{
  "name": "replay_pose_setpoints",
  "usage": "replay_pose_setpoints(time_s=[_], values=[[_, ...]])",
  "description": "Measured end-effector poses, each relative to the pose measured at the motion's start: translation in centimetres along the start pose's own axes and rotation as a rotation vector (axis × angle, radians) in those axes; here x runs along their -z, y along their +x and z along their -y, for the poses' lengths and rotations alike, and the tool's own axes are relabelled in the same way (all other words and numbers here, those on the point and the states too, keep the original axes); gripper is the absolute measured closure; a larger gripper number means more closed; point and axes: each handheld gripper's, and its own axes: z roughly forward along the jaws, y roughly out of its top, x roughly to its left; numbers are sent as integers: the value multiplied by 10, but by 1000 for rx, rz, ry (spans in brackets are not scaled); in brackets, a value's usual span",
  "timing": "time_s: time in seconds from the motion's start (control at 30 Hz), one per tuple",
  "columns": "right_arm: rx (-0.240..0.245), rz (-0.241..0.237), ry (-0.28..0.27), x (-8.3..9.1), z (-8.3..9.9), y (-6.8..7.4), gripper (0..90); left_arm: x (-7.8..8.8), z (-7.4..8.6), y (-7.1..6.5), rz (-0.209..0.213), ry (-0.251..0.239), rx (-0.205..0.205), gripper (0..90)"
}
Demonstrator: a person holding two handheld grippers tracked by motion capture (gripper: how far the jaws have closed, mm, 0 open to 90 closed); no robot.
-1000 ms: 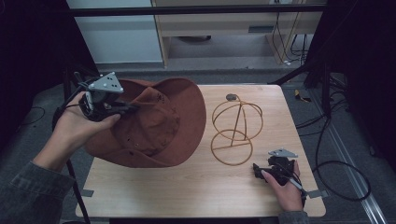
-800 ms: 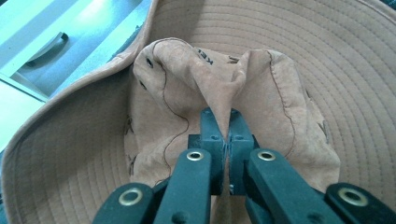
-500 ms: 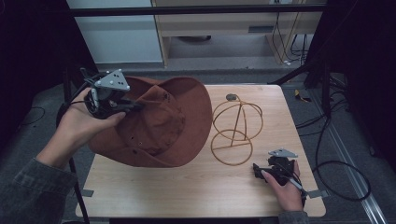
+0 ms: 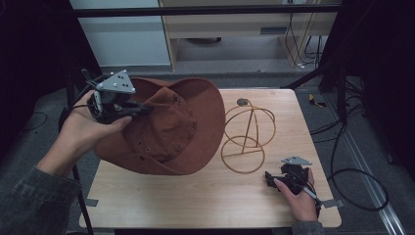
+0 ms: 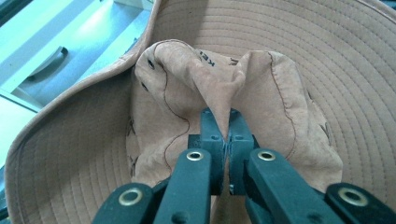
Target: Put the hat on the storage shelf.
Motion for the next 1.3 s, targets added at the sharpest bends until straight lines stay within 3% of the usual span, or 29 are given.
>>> replay_pose_setpoints(time_s=[0.67,0.9,1.03,1.3], values=[[-1,-1,0,0,0,0,4,-4,-16,-14,-4,-7,-44,885],[-3,-2,0,0,0,0,4,-6,-35,-18,-6,-11,-71,884],[2,0,0,0,-1,0,4,-20,-53,-23,1,-2,-92,885],[1,-2,-1,0,0,0,4,-35,-70,-27,9,-3,-112,885]])
